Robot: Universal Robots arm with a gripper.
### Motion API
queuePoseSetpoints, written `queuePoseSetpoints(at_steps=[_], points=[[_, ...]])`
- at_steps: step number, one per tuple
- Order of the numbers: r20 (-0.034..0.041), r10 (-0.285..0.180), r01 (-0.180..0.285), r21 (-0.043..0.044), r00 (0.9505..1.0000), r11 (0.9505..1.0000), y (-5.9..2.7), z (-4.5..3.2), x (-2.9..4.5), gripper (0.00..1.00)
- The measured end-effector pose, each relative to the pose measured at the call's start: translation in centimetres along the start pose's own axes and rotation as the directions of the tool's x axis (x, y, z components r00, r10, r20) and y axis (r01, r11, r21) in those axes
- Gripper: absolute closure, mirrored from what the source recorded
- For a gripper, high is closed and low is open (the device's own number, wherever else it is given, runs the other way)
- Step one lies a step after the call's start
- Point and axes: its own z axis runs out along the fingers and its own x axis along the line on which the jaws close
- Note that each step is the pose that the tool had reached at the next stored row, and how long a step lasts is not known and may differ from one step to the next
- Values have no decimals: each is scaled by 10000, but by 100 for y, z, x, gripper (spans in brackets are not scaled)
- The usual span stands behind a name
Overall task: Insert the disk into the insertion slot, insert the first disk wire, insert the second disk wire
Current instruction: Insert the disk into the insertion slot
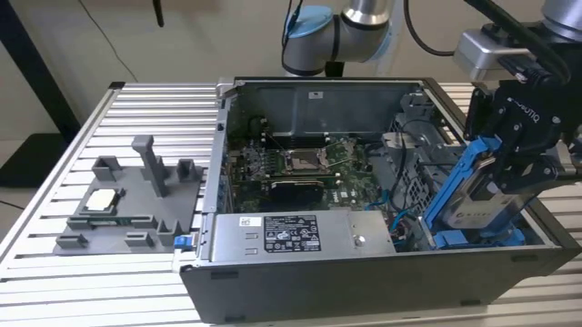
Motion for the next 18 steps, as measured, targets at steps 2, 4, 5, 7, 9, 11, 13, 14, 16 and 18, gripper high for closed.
queuePoseSetpoints(at_steps=[2,4,5,7,9,11,13,14,16,18], points=[[-1,0,0,0,10000,10000,0,36,0,67],[-2,0,0,0,10000,10000,0,72,0,67],[-1,0,0,-1,10000,10000,0,86,1,67],[-3,0,0,0,10000,10000,0,88,0,67],[-2,0,0,0,10000,10000,0,89,0,67],[1,0,0,0,10000,10000,0,90,0,66],[2,0,0,0,10000,10000,0,89,1,59],[3,0,0,0,10000,10000,0,85,1,59],[0,1,-1,-1,10000,10000,0,66,0,59],[2,1,-1,-1,10000,10000,0,40,0,59]])
